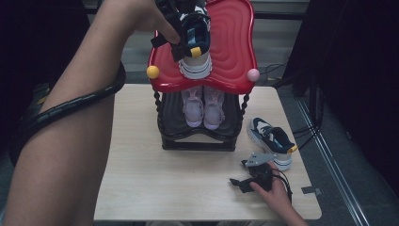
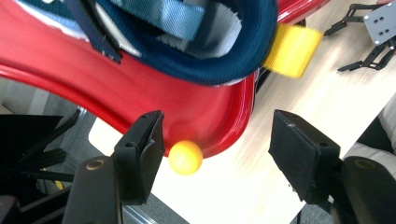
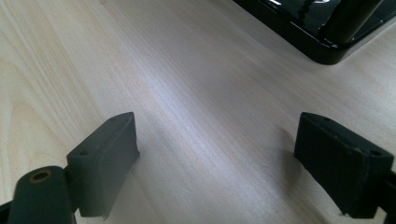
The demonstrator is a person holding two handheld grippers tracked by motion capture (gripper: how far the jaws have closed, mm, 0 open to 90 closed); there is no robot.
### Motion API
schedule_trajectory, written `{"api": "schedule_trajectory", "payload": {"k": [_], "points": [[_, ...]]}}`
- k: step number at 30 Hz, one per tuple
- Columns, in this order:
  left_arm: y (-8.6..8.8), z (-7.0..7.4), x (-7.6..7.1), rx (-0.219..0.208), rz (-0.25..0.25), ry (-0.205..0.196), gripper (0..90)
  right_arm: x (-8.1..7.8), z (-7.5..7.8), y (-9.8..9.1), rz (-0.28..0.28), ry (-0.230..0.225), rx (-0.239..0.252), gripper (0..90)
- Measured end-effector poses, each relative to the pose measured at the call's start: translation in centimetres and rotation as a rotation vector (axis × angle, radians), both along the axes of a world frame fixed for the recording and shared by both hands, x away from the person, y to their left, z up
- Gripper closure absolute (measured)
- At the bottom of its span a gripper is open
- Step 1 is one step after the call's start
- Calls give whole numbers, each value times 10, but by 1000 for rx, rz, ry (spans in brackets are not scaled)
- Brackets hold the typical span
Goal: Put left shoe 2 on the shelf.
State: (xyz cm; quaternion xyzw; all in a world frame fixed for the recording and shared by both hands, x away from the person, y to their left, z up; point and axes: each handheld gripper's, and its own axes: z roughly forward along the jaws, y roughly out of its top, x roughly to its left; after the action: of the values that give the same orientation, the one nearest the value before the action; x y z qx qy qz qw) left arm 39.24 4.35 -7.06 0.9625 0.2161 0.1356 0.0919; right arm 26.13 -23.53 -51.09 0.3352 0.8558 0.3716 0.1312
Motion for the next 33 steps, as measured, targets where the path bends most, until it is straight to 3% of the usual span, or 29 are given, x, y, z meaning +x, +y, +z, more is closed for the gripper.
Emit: {"api": "schedule_trajectory", "payload": {"k": [11,33], "points": [[24,-7,-3,-32,31,31,354,0,0,0,-1,1,0,126],[66,-31,-7,-29,88,100,358,0,0,0,-2,1,-1,126]]}}
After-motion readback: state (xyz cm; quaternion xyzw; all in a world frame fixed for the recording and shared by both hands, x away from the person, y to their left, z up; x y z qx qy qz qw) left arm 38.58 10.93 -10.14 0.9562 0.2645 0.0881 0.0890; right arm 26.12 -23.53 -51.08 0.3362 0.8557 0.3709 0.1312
